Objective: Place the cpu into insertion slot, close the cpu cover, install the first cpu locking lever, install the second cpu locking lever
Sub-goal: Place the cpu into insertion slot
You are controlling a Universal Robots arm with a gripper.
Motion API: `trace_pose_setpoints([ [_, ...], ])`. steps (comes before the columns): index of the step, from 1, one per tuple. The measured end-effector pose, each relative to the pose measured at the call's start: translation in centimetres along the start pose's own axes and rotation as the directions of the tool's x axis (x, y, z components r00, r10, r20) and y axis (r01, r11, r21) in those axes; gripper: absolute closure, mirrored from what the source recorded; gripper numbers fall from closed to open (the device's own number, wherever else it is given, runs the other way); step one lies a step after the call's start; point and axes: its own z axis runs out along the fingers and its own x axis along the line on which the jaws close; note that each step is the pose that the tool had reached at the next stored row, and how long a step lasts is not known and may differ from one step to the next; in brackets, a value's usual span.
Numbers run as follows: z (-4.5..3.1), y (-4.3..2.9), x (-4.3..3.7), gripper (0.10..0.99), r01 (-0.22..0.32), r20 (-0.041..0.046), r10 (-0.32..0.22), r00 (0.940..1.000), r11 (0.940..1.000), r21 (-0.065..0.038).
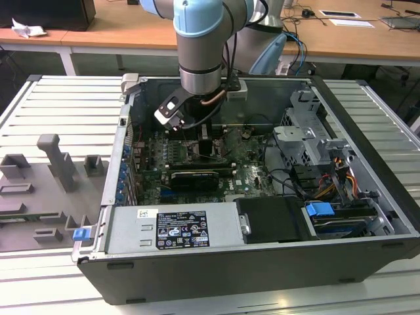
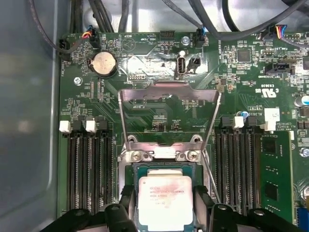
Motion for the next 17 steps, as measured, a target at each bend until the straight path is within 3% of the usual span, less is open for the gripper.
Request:
trace_pose_setpoints([
  [3, -0.06, 0.00, 0.00, 0.482, 0.000, 0.0001, 0.000, 1.0000, 1.0000, 0.000],
  [10, -1.37, 0.12, 0.00, 0.482, 0.000, 0.0035, 0.000, 1.0000, 1.0000, 0.000],
  [14, -1.62, 0.18, -0.23, 0.749, 0.000, 0.0041, 0.000, 1.0000, 1.0000, 0.002],
  [17, -1.81, 0.43, -0.25, 0.929, 0.000, 0.0043, 0.000, 1.0000, 0.9999, 0.015],
])
